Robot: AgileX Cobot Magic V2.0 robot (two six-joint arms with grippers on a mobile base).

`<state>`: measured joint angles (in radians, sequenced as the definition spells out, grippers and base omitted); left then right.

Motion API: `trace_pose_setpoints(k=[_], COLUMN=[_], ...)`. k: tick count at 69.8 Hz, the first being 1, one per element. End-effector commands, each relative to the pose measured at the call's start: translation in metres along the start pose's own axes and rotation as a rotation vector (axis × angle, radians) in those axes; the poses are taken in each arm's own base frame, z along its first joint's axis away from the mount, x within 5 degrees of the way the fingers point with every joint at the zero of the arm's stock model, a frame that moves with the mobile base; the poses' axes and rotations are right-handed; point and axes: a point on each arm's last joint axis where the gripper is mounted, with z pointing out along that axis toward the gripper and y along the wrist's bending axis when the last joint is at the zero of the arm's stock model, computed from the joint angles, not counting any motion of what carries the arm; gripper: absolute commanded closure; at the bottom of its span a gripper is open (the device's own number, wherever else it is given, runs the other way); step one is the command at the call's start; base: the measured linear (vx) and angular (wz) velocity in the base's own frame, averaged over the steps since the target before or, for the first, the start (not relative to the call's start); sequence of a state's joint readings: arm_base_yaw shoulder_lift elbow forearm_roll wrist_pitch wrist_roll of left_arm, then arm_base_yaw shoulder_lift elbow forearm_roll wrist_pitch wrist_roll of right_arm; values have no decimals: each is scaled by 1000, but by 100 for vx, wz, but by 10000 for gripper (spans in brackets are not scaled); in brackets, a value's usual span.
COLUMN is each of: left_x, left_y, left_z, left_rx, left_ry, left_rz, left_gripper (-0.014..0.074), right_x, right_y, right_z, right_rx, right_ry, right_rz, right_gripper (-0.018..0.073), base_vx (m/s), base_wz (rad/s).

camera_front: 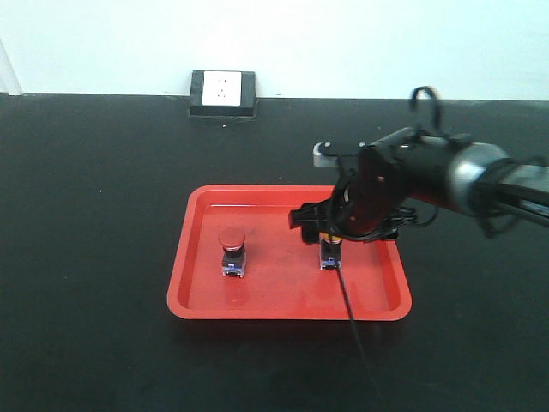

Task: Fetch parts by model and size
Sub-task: 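Open the right gripper and lift it away from the yellow switch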

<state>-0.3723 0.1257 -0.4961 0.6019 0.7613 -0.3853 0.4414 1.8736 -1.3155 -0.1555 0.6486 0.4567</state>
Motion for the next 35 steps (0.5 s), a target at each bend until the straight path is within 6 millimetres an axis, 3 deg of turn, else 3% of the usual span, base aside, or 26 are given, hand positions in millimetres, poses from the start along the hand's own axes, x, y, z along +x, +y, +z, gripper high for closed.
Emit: trace_pose_setpoints(k=[1, 17, 35], left_x=[-11, -11, -11], left_y=[0, 0, 0], left_z=[-1, -1, -1], left_rx=[10, 10, 10], left_ry=[-62, -62, -62], left_rz=[8, 8, 8], left_gripper=[603, 603, 603], right_x=[-12, 5, 54], right_y=[-3, -17, -35], right_z=[-45, -97, -150], right_rx=[-33, -33, -108], right_ry=[-176, -342, -566], right_rz=[-32, -113, -171], right_gripper=[-29, -29, 10], base_vx=[0, 0, 0], base_wz=[0, 0, 0])
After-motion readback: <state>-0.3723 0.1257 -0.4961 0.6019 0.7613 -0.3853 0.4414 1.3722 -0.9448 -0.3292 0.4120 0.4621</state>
